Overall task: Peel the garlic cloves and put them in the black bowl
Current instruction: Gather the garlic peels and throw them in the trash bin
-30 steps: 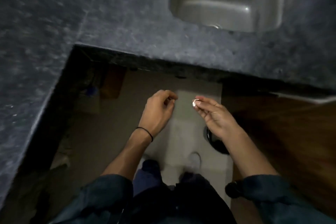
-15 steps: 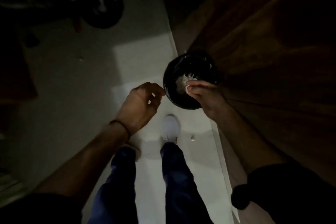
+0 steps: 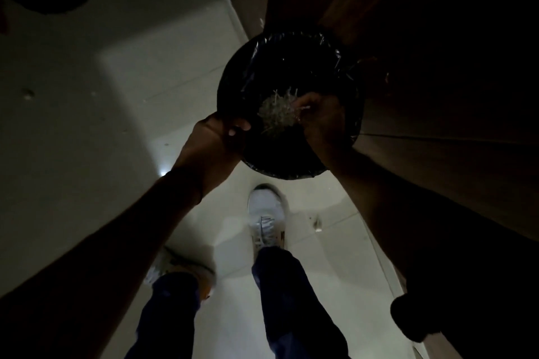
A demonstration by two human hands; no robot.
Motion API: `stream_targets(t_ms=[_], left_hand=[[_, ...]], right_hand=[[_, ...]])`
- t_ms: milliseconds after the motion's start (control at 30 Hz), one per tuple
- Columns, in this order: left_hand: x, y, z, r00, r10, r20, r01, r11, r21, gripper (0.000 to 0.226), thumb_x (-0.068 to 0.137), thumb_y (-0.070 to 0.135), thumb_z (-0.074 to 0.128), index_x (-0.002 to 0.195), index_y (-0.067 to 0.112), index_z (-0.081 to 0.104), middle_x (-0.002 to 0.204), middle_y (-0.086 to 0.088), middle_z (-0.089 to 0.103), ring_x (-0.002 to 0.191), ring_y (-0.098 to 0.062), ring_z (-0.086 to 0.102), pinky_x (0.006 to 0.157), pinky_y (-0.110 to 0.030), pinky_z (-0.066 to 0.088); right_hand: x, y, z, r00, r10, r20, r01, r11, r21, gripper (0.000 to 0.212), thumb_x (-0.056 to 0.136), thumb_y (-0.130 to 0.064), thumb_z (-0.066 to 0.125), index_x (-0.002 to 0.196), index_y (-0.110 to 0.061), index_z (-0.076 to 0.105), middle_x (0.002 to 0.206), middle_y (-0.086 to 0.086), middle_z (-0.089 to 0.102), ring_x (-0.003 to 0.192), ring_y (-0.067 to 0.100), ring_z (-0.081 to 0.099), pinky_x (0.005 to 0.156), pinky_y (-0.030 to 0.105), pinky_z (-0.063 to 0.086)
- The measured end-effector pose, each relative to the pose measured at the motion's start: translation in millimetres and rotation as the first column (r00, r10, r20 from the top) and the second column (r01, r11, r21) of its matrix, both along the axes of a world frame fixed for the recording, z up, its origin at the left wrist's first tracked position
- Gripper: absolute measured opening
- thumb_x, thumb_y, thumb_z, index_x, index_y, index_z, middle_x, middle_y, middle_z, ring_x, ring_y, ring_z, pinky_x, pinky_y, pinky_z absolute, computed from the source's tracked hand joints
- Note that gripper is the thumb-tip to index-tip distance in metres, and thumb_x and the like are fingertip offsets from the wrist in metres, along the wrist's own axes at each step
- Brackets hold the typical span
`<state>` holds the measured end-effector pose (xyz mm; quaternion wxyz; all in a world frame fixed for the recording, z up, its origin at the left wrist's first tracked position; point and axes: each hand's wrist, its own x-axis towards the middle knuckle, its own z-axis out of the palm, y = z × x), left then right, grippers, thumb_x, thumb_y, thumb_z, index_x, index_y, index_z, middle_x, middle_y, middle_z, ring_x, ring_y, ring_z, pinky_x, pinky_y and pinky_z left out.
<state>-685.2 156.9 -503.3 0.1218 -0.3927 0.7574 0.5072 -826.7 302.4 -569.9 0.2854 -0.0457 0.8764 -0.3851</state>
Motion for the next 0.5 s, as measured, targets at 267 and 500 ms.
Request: stream_targets(t_ms=[267, 500], left_hand=[[-1, 2, -8, 1.0, 0.004, -0.016, -0.004, 1.0, -0.004, 0.02, 0.096, 0.008, 0.057, 0.102, 0.023, 0.07, 0.089, 0.014, 0.064, 0.067, 0.009, 0.058, 0.058, -0.002, 0.039], [4, 3, 6, 0.998, 0.009, -0.055, -0.007, 1.0, 0.03, 0.021, 0.092, 0.008, 0.061, 0.099, 0.023, 0.073, 0.091, 0.018, 0.064, 0.079, 0.011, 0.058, 0.065, -0.002, 0.038]], right_hand=[[14, -1, 4, 0.953, 0.258, -0.162, -0.204, 0.935, 0.289, 0.046, 0.098, -0.034, 0.044, 0.121, -0.003, 0.07, 0.113, 0.021, 0.07, 0.109, 0.038, 0.065, 0.098, 0.042, 0.049], [17, 0, 22, 0.936, 0.311, -0.164, -0.264, 0.93, 0.257, 0.036, 0.095, -0.013, 0.047, 0.115, 0.005, 0.071, 0.114, 0.029, 0.068, 0.109, 0.045, 0.064, 0.097, 0.051, 0.051]])
